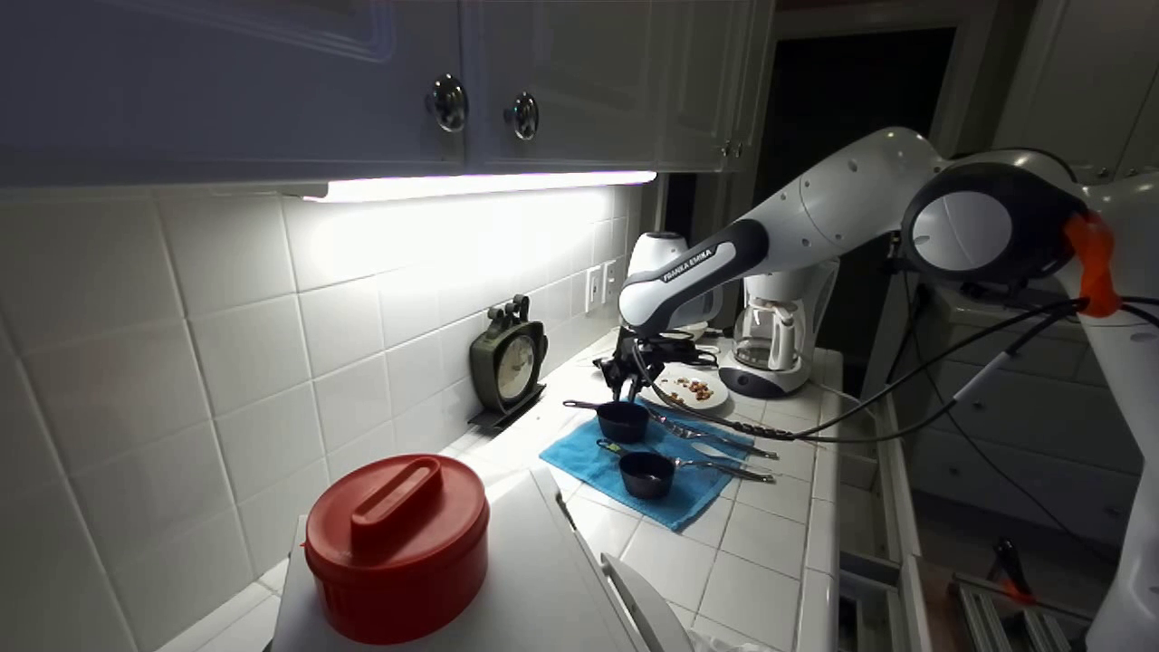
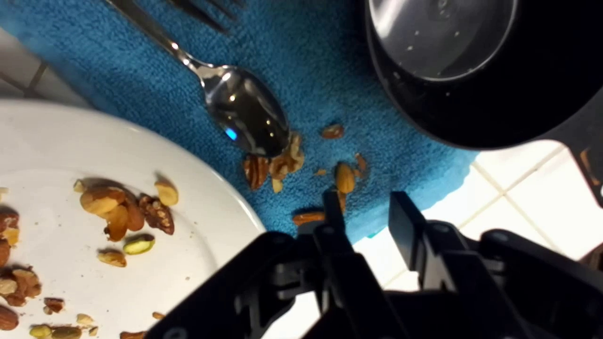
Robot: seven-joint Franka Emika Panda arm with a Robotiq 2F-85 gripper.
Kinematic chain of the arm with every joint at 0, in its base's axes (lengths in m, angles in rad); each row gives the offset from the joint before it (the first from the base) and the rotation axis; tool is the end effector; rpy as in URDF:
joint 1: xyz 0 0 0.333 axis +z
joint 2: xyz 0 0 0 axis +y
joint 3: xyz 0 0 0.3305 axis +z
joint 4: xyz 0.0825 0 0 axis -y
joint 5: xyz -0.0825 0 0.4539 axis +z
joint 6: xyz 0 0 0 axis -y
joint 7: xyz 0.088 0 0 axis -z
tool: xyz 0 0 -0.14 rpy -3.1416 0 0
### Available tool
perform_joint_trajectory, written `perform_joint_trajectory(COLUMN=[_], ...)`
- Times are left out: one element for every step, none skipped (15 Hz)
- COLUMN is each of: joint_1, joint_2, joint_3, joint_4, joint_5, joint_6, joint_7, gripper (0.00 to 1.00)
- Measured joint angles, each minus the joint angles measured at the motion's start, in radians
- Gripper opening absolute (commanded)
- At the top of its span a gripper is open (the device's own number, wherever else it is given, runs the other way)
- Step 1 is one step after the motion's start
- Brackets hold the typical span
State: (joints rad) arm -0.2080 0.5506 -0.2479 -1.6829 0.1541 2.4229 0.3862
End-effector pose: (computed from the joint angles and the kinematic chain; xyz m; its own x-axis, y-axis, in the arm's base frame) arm 0.6964 -0.3191 0.2473 0.6049 -0.7722 0.1947 -0.7761 -0.6264 -0.0731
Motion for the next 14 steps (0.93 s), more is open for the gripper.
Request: perform_joint_trajectory(joint_1=[0.001,0.001,0.001,0.001,0.001,0.001,0.001,0.001,0.001,0.001,0.001,0.001,0.001,0.001], joint_2=[0.000,0.000,0.000,0.000,0.000,0.000,0.000,0.000,0.000,0.000,0.000,0.000,0.000,0.000], joint_3=[0.000,0.000,0.000,0.000,0.000,0.000,0.000,0.000,-0.001,-0.001,-0.001,-0.001,-0.001,-0.002], joint_4=[-0.004,-0.008,-0.012,-0.016,-0.019,-0.020,-0.021,-0.021,-0.021,-0.021,-0.021,-0.021,-0.021,-0.021], joint_5=[0.000,0.000,0.000,0.000,0.000,0.000,0.000,0.000,0.000,0.000,0.000,0.000,0.000,0.000], joint_6=[0.000,0.000,0.000,0.000,0.000,0.000,0.000,0.000,0.000,0.000,0.000,0.000,0.000,0.000], joint_7=[0.000,0.000,0.000,0.000,0.000,0.000,0.000,0.000,0.000,0.000,0.000,0.000,0.000,0.000], gripper=[0.19,0.13,0.06,0.05,0.01,0.02,0.05,0.09,0.13,0.21,0.29,0.32,0.31,0.27])
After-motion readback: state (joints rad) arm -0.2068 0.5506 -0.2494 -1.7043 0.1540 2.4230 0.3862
